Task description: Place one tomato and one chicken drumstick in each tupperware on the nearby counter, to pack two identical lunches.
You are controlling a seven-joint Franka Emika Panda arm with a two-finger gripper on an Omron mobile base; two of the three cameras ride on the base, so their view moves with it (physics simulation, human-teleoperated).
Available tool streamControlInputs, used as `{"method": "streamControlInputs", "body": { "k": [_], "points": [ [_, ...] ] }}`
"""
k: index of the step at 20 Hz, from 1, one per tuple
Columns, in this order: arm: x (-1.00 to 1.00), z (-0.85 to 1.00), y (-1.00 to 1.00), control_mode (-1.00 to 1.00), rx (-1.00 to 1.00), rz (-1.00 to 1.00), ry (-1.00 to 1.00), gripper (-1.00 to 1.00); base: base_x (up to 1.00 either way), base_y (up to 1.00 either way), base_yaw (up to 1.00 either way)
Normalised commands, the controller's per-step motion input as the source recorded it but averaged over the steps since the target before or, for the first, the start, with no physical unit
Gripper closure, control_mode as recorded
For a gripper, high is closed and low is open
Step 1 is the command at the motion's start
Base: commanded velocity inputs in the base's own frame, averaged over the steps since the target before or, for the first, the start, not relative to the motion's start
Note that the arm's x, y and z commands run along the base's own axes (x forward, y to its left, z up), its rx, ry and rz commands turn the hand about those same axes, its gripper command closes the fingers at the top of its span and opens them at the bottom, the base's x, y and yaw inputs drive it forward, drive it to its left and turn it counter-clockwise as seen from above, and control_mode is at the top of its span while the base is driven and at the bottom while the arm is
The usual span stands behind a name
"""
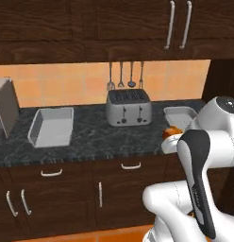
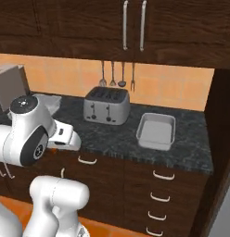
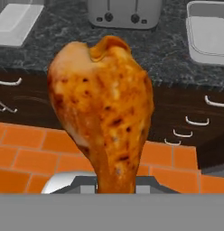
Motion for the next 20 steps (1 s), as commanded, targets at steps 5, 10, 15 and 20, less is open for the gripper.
{"method": "streamControlInputs", "body": {
  "k": [5,10,15,20],
  "points": [
    [0.0,0.0,0.0,1.0,0.0,0.0,0.0,1.0,0.74,1.0,0.02],
    [0.0,0.0,0.0,1.0,0.0,0.0,0.0,1.0,0.34,1.0,-0.04],
    [0.0,0.0,0.0,1.0,0.0,0.0,0.0,1.0,0.18,0.7,-0.03],
    [0.0,0.0,0.0,1.0,0.0,0.0,0.0,1.0,0.27,0.63,-0.3]
  ]
}}
